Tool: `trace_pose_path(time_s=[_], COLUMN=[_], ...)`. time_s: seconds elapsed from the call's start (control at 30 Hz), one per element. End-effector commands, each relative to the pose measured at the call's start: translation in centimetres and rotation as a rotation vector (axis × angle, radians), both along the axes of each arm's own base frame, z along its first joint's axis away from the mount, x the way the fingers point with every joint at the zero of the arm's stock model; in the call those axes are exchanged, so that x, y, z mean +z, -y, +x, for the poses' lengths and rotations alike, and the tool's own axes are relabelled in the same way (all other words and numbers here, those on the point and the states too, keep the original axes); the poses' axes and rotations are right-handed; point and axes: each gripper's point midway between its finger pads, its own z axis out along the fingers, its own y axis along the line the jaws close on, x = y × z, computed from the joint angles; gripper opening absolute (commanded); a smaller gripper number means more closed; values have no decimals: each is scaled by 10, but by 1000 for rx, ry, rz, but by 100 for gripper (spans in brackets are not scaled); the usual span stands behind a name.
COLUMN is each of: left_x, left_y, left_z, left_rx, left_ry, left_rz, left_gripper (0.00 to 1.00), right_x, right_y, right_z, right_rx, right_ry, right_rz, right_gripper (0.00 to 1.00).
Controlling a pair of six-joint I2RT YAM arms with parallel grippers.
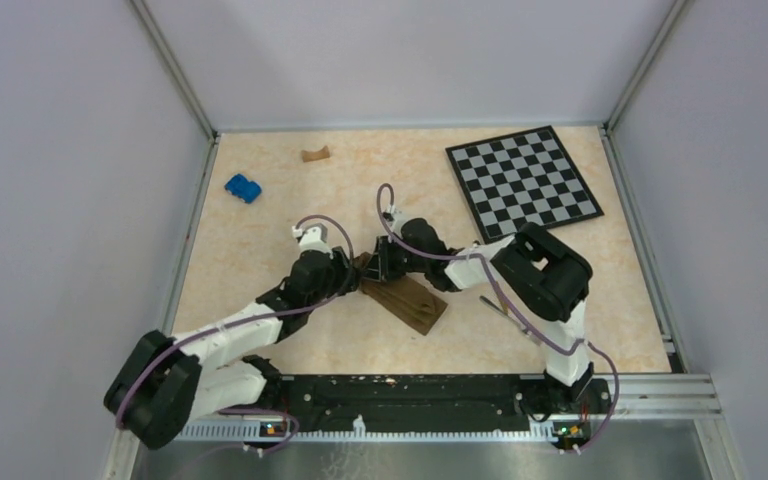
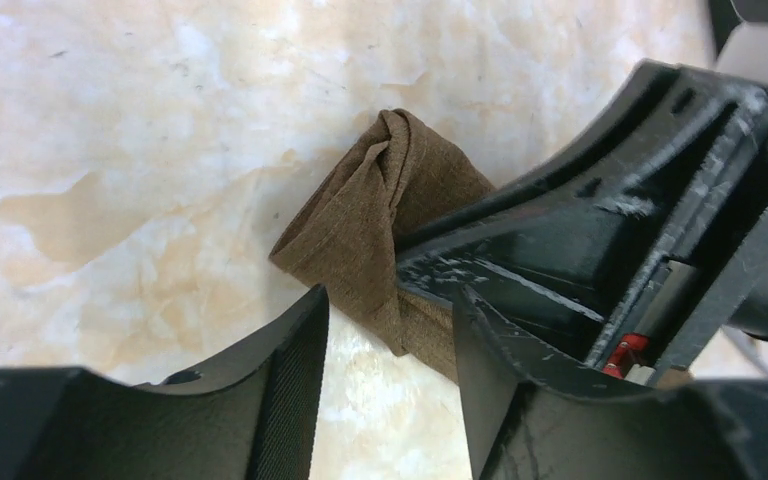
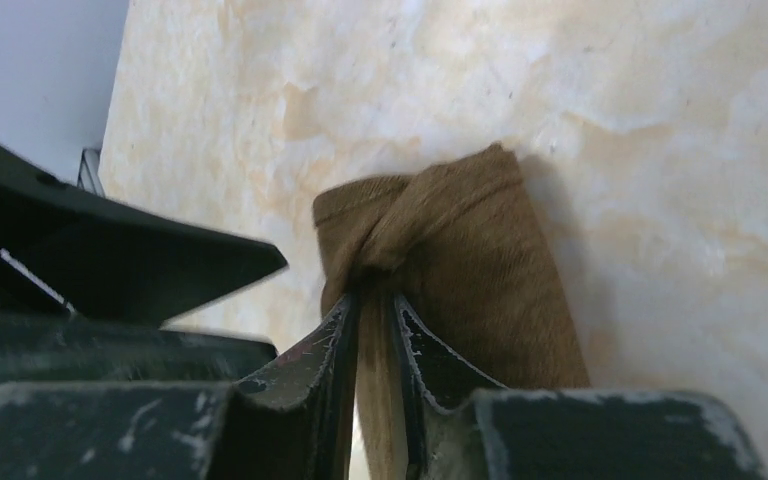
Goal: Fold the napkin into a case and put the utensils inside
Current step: Fold the top corner of the smaller rectangle-folded napkin at the center of the board.
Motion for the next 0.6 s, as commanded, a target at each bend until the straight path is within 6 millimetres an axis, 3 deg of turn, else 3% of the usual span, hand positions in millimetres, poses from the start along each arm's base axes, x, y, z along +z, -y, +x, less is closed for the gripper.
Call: trace_pose_path(time_s=[0.0,0.1,0.2,0.37,0.57], left_x=[10,2,-5,-22,-40], left_y=[-19,-31,-25,-12,-6], left_z=[-21,-31,-36,-32,-4], left_rx=[93,156,126,84,85], left_ry=[-128,-227,-284,-361,-359], left_rz=[-65,-136,-201,-207,-164], left_gripper=[55,57,54,42,33], right_x=[45,59,60,34,-1], right_y=[12,18,29,50,53], right_z=[-11,-14,-8,8,-10], right_rx=[45,60,51,14,-17], right_ry=[64,97,150,205,194], right_rz=[12,-3,-65,-215,-310], right_gripper=[18,19,23,20,13])
